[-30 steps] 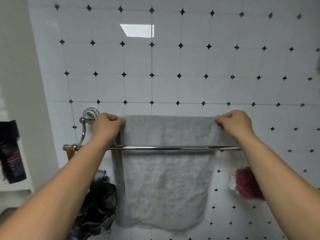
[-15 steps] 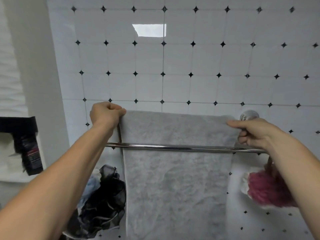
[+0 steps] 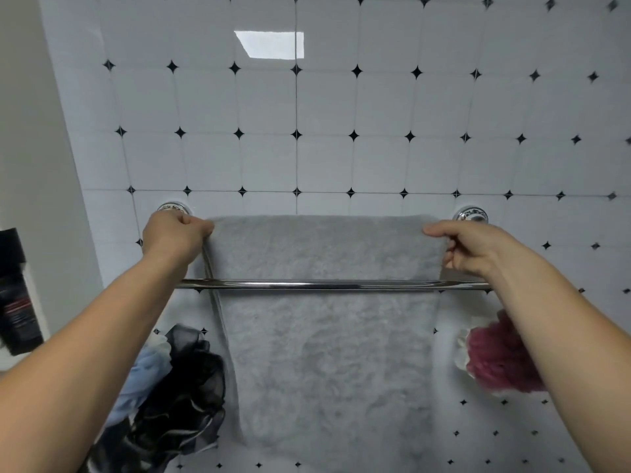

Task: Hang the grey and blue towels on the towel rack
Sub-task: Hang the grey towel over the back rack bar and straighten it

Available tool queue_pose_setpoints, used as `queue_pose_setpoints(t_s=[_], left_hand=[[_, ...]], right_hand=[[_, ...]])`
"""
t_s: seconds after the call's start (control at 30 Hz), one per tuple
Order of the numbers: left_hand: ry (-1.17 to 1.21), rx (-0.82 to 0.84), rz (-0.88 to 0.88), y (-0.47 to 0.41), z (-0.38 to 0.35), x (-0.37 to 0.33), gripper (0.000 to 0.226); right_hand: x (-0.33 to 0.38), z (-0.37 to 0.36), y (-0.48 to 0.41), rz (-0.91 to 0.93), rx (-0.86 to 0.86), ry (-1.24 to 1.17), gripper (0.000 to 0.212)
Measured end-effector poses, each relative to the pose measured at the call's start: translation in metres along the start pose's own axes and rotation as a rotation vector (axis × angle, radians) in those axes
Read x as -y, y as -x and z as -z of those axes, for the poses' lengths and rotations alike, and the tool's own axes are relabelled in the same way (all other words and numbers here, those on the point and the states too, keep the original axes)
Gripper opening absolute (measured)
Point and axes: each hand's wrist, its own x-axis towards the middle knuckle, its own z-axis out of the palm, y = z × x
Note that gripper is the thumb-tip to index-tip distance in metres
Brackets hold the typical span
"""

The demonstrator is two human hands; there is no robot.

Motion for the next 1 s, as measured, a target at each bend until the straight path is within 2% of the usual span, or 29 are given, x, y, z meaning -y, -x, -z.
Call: queue_pose_setpoints(t_s=[0.1, 0.17, 0.23, 0.33, 0.47, 0.57, 0.67, 0.8, 1.0], left_hand=[[-0.023, -0.046, -0.015, 0.007, -0.004, 0.007, 0.024], [0.004, -0.052, -0.020, 0.010, -0.005, 0.010, 0.024], [0.051, -0.055, -0.017, 0.008, -0.002, 0.012, 0.023], [0.071, -0.051, -0.009, 0.009, -0.002, 0.009, 0.032], [0.048, -0.031, -0.015, 0.017, -0.006, 0.003, 0.035], [0.074, 0.085, -0.044, 0.023, -0.012, 0.002, 0.027], [0.107, 0.185, -0.067, 0.035, -0.022, 0.000, 0.009], [0.236, 0.193, -0.023, 0.039, -0.029, -0.010, 0.007], [0.225, 0.099, 0.021, 0.033, -0.022, -0.018, 0.012]], right_hand=[[-0.001, 0.004, 0.000, 0.034, -0.079, 0.099, 0.024], [0.002, 0.004, 0.005, 0.051, -0.152, 0.238, 0.016], [0.007, 0.000, 0.011, 0.054, -0.180, 0.330, 0.019], [0.008, -0.011, 0.011, 0.089, -0.193, 0.308, 0.016], [0.005, -0.018, 0.009, 0.117, -0.207, 0.261, 0.021], [0.008, 0.000, 0.015, 0.161, -0.253, 0.263, 0.022], [0.012, 0.018, 0.022, 0.151, -0.334, 0.299, 0.018], [0.013, 0.019, 0.027, 0.069, -0.306, 0.410, 0.015], [0.009, 0.005, 0.018, -0.008, -0.218, 0.448, 0.030]])
